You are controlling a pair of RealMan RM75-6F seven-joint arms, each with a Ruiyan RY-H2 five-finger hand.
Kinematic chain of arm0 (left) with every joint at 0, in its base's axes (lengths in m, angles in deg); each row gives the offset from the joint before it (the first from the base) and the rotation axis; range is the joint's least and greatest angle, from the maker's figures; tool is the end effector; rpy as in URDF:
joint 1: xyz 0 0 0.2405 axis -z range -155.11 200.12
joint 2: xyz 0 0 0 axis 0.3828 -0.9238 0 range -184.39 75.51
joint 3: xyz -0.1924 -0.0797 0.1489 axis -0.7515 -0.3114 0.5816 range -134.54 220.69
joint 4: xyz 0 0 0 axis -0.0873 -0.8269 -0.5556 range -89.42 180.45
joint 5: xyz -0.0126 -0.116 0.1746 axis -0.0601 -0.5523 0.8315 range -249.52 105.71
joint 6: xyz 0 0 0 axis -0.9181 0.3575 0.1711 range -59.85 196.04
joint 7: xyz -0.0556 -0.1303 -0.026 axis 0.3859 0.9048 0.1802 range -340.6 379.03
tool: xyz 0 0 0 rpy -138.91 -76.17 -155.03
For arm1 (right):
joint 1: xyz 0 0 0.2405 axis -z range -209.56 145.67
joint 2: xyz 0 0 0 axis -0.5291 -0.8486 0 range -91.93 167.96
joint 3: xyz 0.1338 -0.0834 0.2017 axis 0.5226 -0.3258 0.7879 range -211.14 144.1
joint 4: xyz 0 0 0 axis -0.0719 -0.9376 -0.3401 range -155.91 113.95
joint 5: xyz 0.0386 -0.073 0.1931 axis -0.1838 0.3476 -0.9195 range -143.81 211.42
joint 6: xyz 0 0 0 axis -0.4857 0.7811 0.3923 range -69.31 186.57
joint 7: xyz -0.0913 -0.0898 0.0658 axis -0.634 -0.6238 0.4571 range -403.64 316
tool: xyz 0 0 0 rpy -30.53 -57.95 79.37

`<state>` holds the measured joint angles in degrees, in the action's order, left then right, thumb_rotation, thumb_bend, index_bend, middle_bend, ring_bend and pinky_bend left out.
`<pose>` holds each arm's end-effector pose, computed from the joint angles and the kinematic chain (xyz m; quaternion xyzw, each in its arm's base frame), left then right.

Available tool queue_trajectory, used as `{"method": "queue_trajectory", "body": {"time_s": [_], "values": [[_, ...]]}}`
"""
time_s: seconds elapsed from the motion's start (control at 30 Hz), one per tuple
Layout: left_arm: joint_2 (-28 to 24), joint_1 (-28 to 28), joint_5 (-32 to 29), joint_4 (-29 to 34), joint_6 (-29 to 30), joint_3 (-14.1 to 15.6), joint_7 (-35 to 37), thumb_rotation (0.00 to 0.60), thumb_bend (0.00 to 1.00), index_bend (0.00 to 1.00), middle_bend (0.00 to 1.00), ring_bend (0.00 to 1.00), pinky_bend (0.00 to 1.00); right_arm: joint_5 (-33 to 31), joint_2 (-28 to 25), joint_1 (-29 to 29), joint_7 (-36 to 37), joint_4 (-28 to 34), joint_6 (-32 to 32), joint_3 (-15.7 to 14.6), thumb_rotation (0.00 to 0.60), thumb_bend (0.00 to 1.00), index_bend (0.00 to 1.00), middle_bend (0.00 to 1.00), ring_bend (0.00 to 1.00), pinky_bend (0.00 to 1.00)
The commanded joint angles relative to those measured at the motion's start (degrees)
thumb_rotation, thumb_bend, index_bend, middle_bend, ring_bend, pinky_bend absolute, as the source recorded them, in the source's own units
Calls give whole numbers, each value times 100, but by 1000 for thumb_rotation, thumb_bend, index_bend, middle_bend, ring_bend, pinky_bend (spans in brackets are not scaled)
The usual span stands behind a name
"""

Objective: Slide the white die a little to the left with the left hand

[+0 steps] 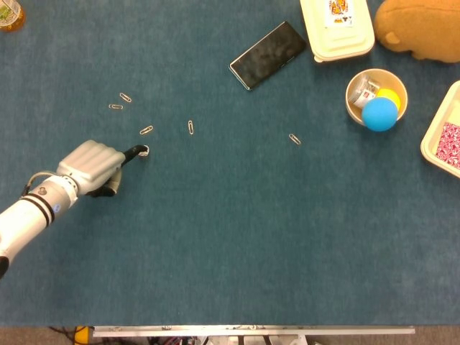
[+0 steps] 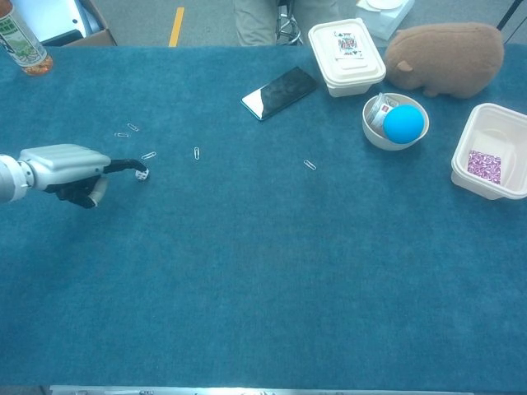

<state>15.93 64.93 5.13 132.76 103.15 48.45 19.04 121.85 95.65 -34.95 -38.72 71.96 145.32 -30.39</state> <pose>-0.2509 0.2965 0.0246 -0.8350 -0.4238 -0.1562 0.3141 -0.3148 -0.1721 0.1967 0.5945 -0.3746 0.3935 0.5928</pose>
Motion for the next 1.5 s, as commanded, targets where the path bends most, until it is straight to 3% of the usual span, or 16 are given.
{"method": "queue_trajectory", "body": {"time_s": [0.03,0.3,0.47,0.53,0.6,0.77,0.87,1.03,1.2,1.5], "values": [[-80,-31,2,20,11,32,-7,520,897,38,1000,1000,1000,11,-1,1,-10,10,4,-3,600,83,297,306,164,250],[-331,-114,72,182,264,-46,62,515,897,38,1000,1000,1000,37,-7,3,-32,44,25,-2,600,83,296,306,164,250],[-569,-310,188,416,828,-197,220,509,897,38,994,976,993,-7,-9,9,-21,34,10,6,600,82,296,306,163,250],[-649,-481,186,475,1217,-283,290,462,896,36,953,914,951,-44,-2,14,-19,16,7,17,600,83,296,306,163,250],[-728,-658,136,539,1539,-338,327,400,893,30,855,803,856,-78,10,20,-18,-4,10,31,600,83,297,306,163,250],[-894,-1158,-53,766,2372,-419,179,326,861,28,599,516,651,-189,43,65,-45,-37,60,70,600,83,297,306,163,250],[-891,-1437,-156,835,2823,-459,67,285,791,28,485,391,502,-235,54,74,-64,-56,69,93,600,83,296,306,164,250],[-922,-2098,-328,970,3802,-482,-137,249,594,28,331,234,294,-308,116,91,-167,-118,179,185,600,83,297,306,164,250],[-979,-2561,-389,1065,4411,-503,-192,247,556,28,258,163,142,-353,199,108,-294,-189,262,240,600,83,297,306,163,250],[-1004,-3167,-385,1177,5133,-539,-241,289,555,30,237,152,129,-343,265,129,-292,-225,349,285,600,83,297,295,163,250]]}}
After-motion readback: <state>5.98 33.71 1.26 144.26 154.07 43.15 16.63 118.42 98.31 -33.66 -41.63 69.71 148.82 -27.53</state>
